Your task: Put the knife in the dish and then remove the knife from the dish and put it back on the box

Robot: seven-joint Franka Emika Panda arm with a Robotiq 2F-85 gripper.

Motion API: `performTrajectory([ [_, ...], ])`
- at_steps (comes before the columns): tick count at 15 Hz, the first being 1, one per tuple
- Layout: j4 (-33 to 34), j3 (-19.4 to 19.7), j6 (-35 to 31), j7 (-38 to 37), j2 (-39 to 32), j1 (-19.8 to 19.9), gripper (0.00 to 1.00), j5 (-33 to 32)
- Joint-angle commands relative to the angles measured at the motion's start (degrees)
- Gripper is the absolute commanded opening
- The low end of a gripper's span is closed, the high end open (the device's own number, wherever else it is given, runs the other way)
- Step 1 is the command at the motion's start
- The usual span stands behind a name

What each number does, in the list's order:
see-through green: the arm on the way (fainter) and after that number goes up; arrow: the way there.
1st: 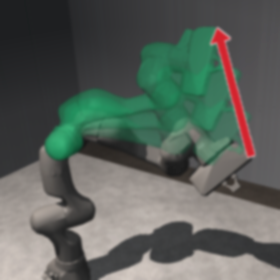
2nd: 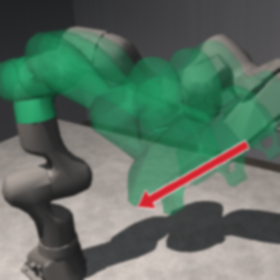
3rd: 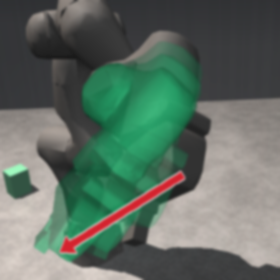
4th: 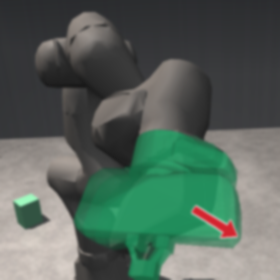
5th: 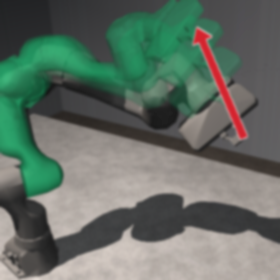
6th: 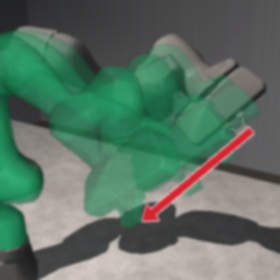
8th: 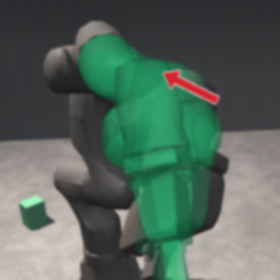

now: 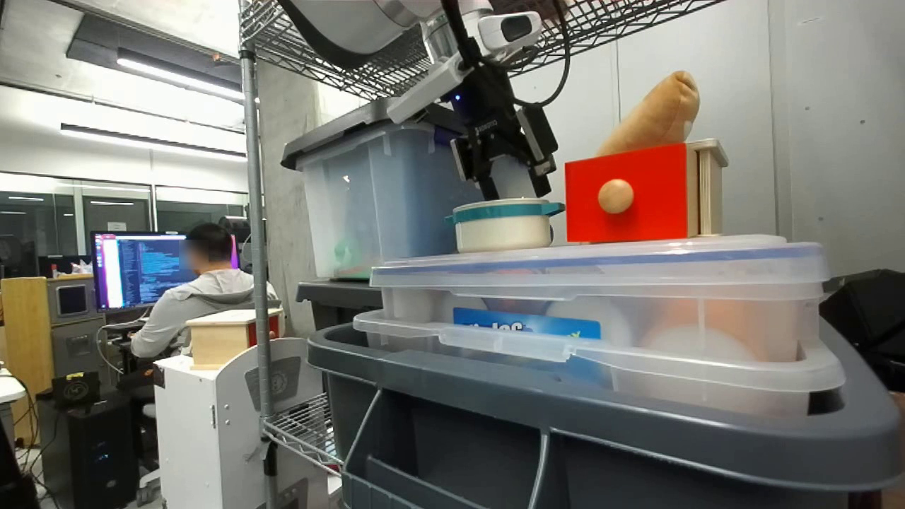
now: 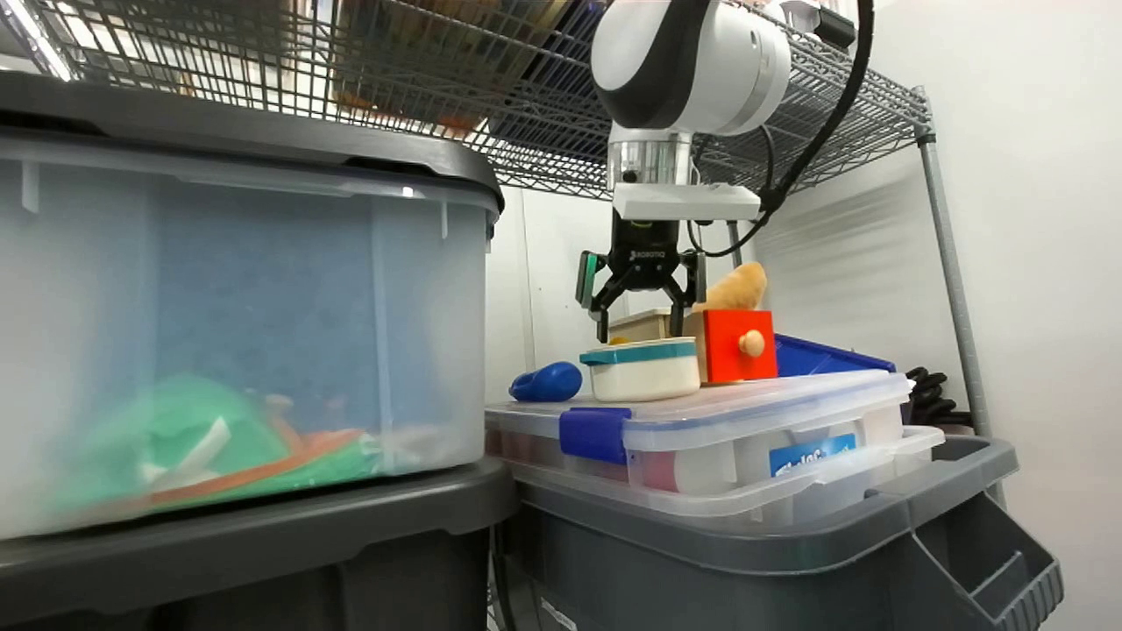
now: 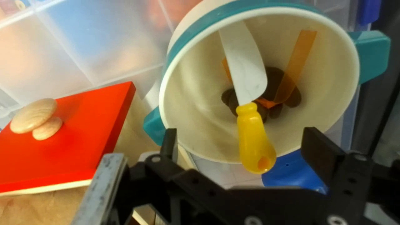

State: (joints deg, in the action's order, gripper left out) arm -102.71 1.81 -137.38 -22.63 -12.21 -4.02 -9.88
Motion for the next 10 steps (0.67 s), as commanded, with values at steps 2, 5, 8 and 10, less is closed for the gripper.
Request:
performTrajectory([
  [2, 0.31, 0.08, -0.73, 0.47, -0.52, -0.11, 1.00, 0.03],
  [5, 0.35, 0.09, -0.83, 0.38, -0.63, -0.17, 0.77, -0.05],
  [8, 0.42, 0.06, -0.78, 0.51, -0.60, -0.22, 0.61, -0.07],
  [10, 0.23, 0.05, -0.86, 0.56, -0.45, -0.22, 0.45, -0.05],
])
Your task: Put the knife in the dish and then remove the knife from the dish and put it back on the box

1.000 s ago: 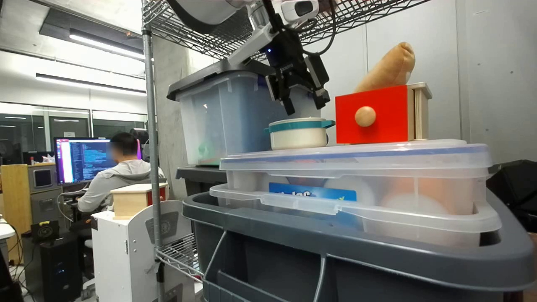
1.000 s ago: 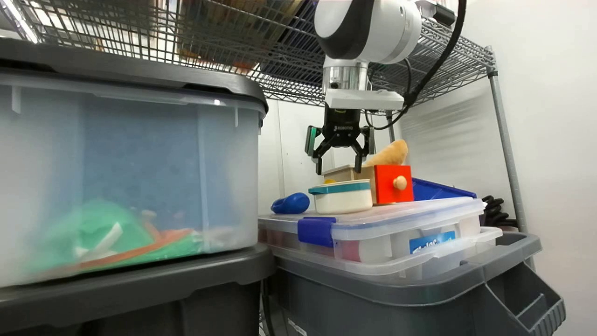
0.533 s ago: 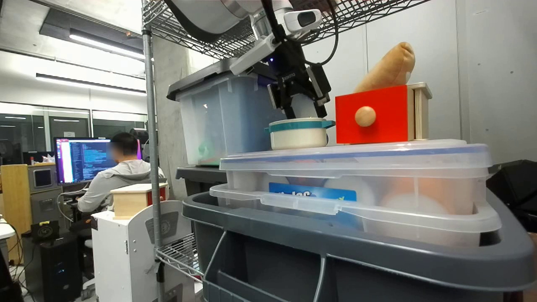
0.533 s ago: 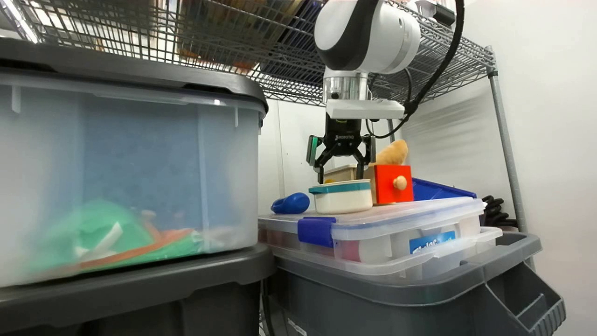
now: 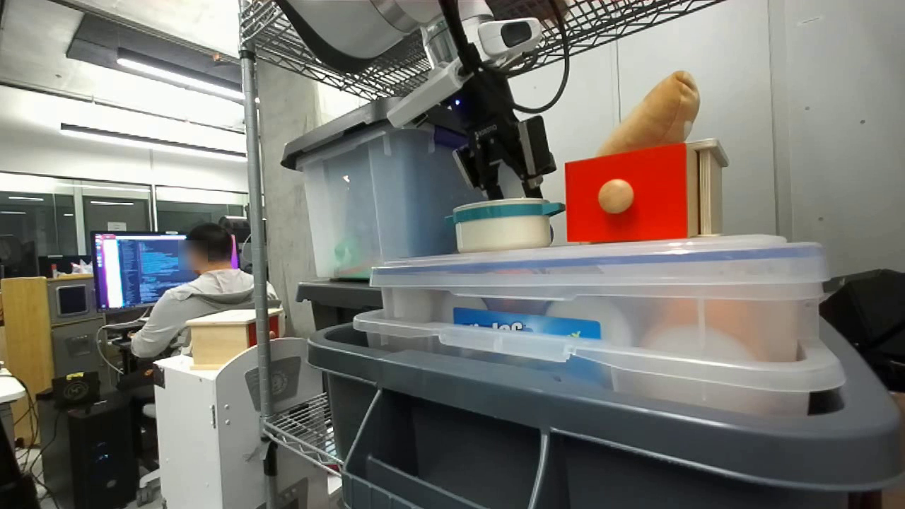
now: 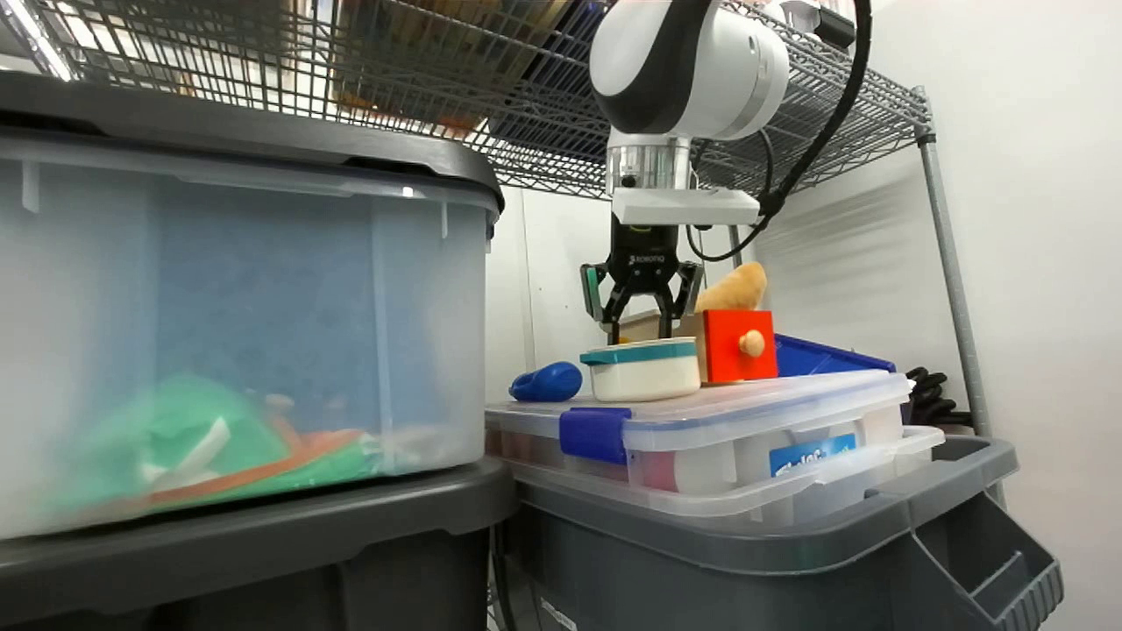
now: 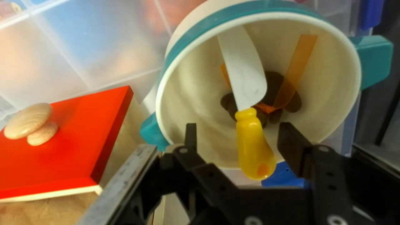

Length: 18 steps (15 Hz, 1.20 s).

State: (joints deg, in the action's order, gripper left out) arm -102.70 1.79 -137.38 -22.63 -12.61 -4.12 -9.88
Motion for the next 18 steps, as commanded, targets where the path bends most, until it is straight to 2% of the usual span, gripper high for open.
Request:
performTrajectory([
  [1, 0.11, 0.06, -0.88, 0.57, 0.05, -0.11, 0.36, -0.05],
  [6, -0.17, 0.08, -0.87, 0.56, 0.63, -0.12, 0.01, -0.06],
  [8, -0.23, 0.07, -0.78, 0.66, 0.92, -0.06, 0.06, 0.07],
  [18, -1.83, -0.10, -0.66, 0.97, 4.52, 0.27, 0.06, 0.45],
])
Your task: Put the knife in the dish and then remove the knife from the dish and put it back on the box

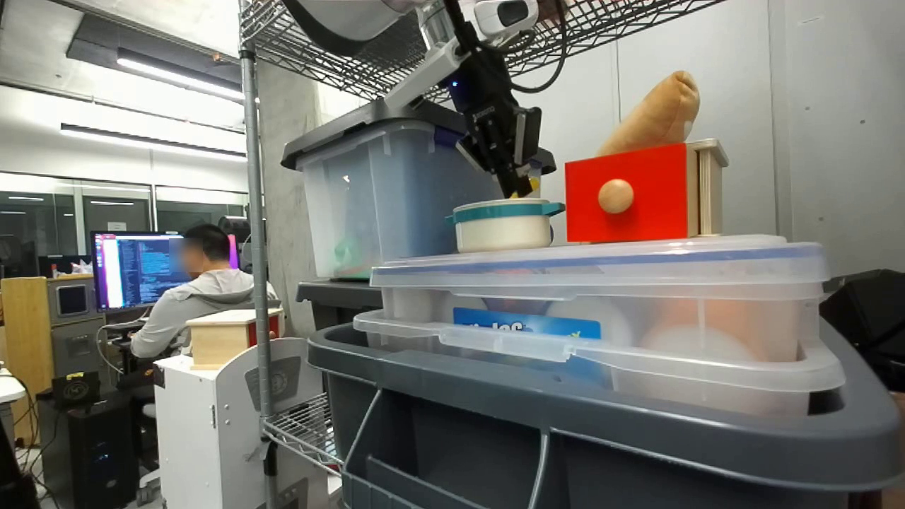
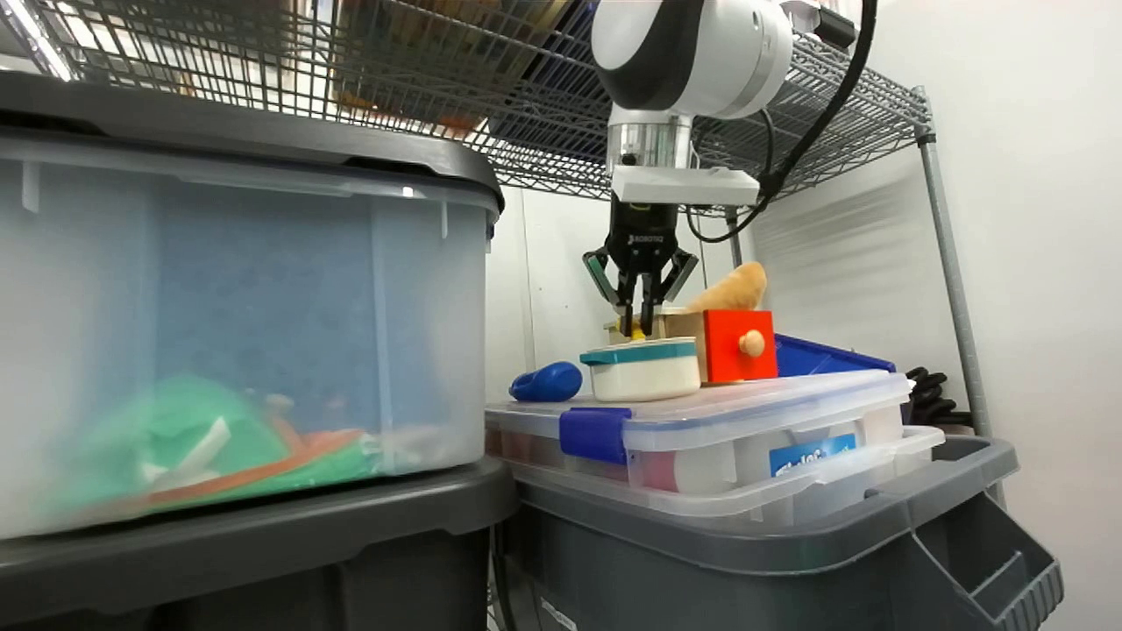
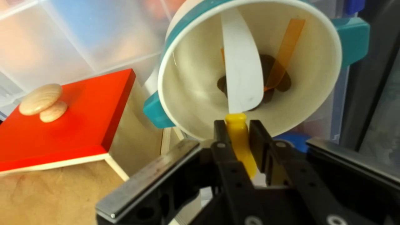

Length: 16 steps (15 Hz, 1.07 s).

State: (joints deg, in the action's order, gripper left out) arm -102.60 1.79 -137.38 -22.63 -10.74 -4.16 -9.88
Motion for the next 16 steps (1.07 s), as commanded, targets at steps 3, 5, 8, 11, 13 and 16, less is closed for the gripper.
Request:
performTrajectory([
  [3, -1.39, -0.01, 0.15, 1.32, 3.26, 0.72, 0.06, 0.58],
  [5, -1.31, -0.02, 0.15, 1.32, 3.55, 0.94, 0.06, 0.51],
  [8, -0.80, -0.24, 1.25, 2.47, 4.05, 1.37, 0.06, 1.35],
  [11, -0.43, -0.30, 1.70, 2.82, 4.58, 1.33, 0.06, 1.12],
  [13, -0.15, -0.30, 1.91, 2.64, 4.80, 1.34, 0.06, 1.03],
  [16, -0.85, -0.17, 1.79, 1.85, 5.59, 1.32, 0.06, 0.15],
])
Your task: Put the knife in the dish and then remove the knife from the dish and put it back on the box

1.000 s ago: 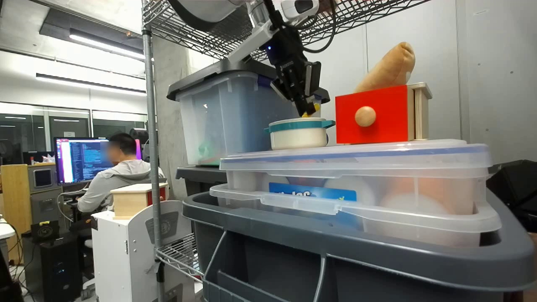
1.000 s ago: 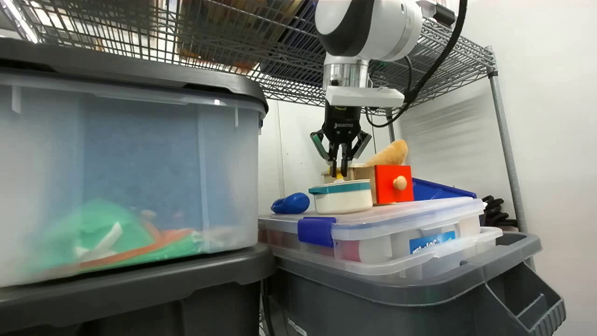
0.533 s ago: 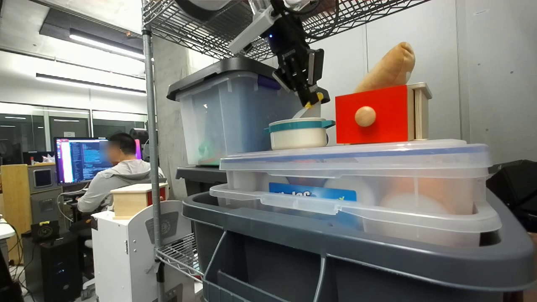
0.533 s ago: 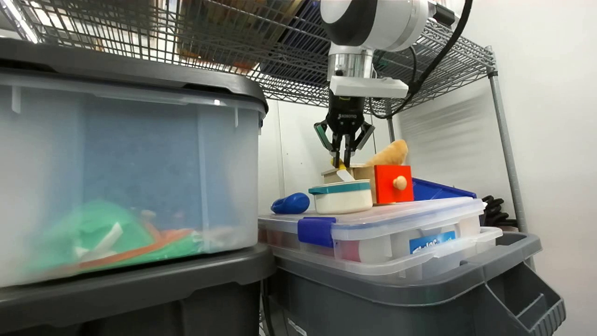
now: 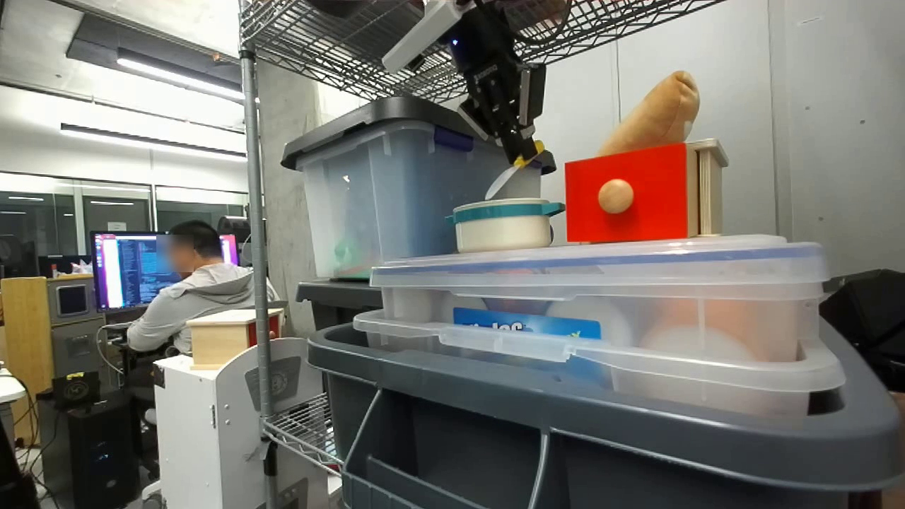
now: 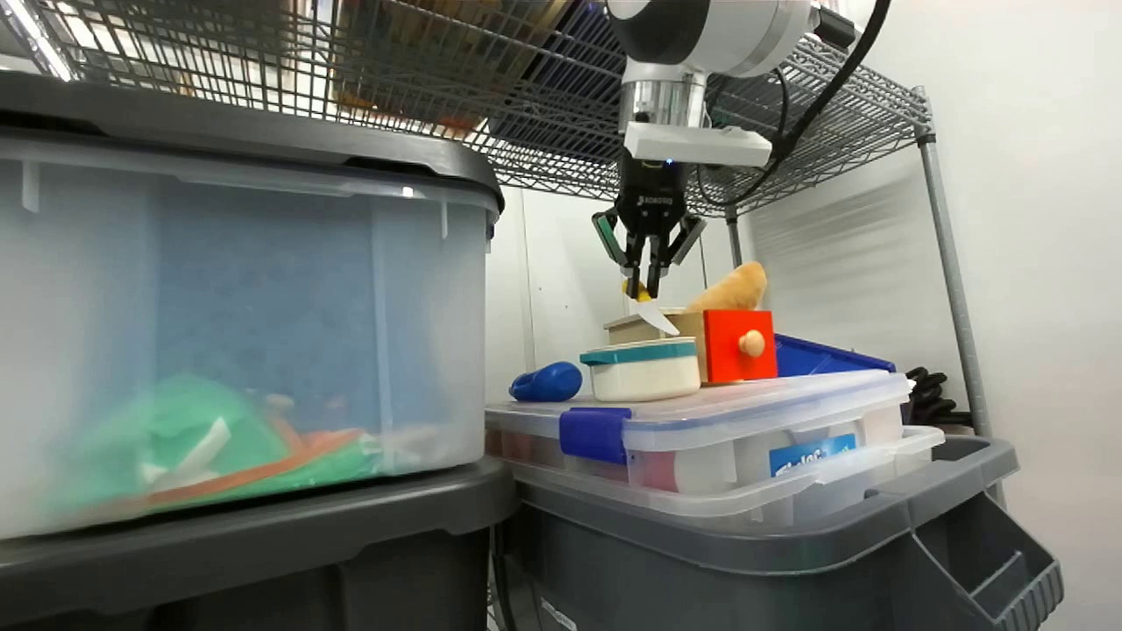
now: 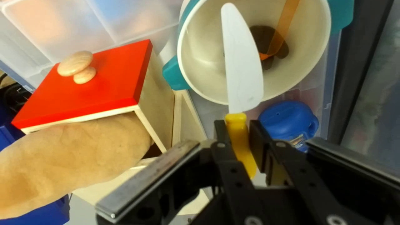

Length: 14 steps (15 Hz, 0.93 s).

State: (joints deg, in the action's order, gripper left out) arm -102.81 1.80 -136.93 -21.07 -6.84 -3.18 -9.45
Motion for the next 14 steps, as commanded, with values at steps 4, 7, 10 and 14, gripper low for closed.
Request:
performTrajectory([
  [4, -1.89, -0.14, 1.39, -0.15, 2.38, 0.35, 0.06, -1.30],
  [7, -4.45, -0.04, 0.93, -1.19, 3.20, 0.25, 0.06, -2.43],
  [10, -6.59, -0.06, 0.99, -2.05, 4.01, 0.37, 0.06, -3.52],
  [14, -8.59, -0.11, 1.18, -2.41, 5.58, 0.87, 0.06, -3.60],
])
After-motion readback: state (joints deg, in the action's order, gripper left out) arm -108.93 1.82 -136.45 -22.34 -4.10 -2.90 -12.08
